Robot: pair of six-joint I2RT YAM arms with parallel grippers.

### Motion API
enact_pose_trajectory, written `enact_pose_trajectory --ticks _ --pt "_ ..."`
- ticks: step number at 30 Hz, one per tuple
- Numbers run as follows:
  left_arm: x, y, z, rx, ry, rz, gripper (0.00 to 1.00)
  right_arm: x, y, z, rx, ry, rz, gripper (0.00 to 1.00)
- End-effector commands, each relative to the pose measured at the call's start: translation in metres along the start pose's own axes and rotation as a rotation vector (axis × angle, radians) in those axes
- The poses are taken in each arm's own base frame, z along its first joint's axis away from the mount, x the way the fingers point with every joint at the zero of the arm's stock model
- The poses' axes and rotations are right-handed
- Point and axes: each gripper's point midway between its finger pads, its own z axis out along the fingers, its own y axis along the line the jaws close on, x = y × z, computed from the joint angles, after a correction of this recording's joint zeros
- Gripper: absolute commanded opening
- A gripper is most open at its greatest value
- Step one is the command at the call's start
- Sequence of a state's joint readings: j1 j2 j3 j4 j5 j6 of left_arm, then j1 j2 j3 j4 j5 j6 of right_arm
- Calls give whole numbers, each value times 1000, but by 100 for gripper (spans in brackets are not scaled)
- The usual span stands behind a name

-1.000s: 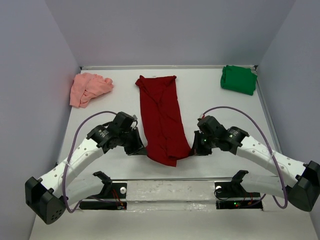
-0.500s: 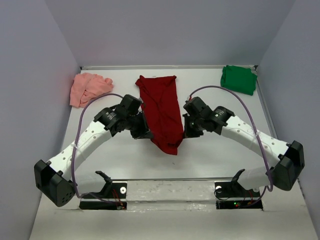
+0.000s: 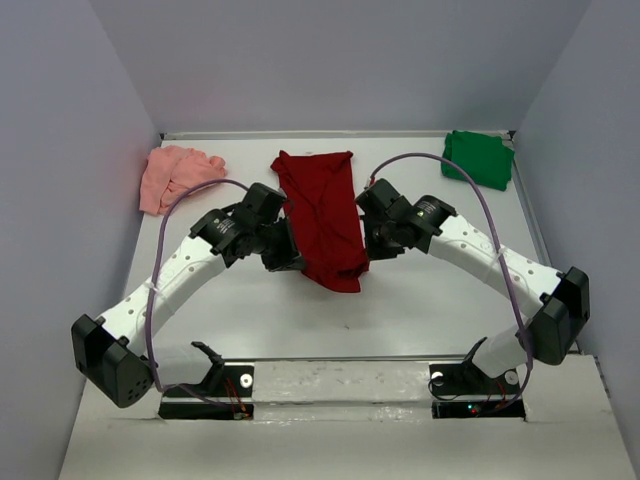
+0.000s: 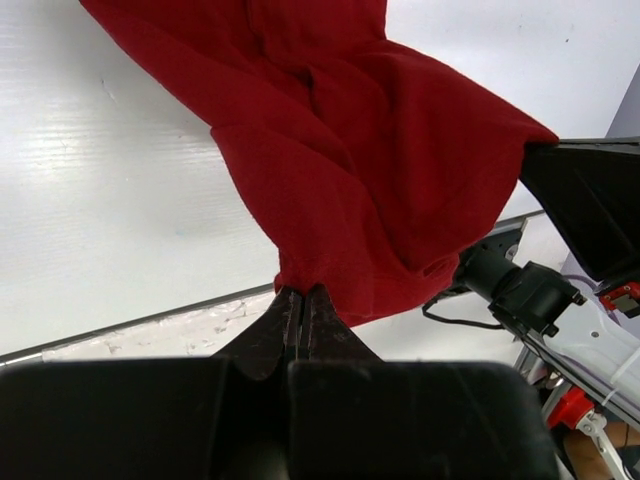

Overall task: Fold and stack the t-shirts
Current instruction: Fold the folded rectangular tshirt in 1/3 of the way

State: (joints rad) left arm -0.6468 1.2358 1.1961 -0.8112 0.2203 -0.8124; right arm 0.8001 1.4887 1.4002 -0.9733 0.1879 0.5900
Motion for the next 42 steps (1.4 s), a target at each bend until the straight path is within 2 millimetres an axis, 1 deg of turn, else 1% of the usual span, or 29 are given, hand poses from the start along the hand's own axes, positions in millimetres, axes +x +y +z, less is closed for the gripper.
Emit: enact_pose_trajectory --ticks 1,4,6,10,12,15,17,21,22,25,26,27,29,30,32,33,38,40,42 --pt "3 4 -11 11 -31 3 0 -7 -12 -14 56 -43 -18 0" --pt "2 7 -14 2 -50 -24 0 -6 -16 -13 77 -45 -10 0" --pt "3 11 -14 -13 -61 -73 0 -5 -20 -12 88 -43 13 0" --pt "8 18 -10 0 -74 -117 0 -2 -14 -10 54 -36 25 0" --pt "9 22 -5 -13 -76 -126 0 -2 -13 -9 51 -32 22 0" --pt "11 30 2 -54 -67 -142 0 -3 -14 -7 63 -29 14 0" --pt "10 30 3 -58 -70 -155 0 -7 -13 -8 63 -38 14 0" --pt "2 30 5 -69 -105 -176 0 -18 -15 -3 73 -47 9 0" --pt "1 30 7 -72 -107 -180 0 -21 -11 1 67 -45 -5 0" --pt "-2 26 11 -66 -103 -177 0 -30 -10 8 48 -42 -17 0" --pt "-5 24 13 -66 -105 -175 0 -38 -10 12 48 -48 -24 0" --pt "-7 24 14 -73 -108 -175 0 -40 -7 13 42 -49 -32 0" --pt "-11 23 14 -79 -120 -185 0 -54 -9 18 48 -61 -26 0" --pt "-13 22 14 -80 -128 -189 0 -56 -7 18 42 -60 -42 0" --pt "-18 21 12 -82 -150 -199 0 -66 -12 20 46 -67 -32 0" --pt "-20 21 12 -86 -157 -201 0 -70 -8 22 32 -67 -41 0" --pt "-28 25 15 -117 -169 -213 0 -87 -5 32 13 -62 -68 0" --pt "-36 26 15 -120 -182 -217 0 -90 -2 38 -6 -47 -85 0" --pt "-41 31 21 -151 -174 -218 0 -92 -3 44 -10 -37 -96 0"
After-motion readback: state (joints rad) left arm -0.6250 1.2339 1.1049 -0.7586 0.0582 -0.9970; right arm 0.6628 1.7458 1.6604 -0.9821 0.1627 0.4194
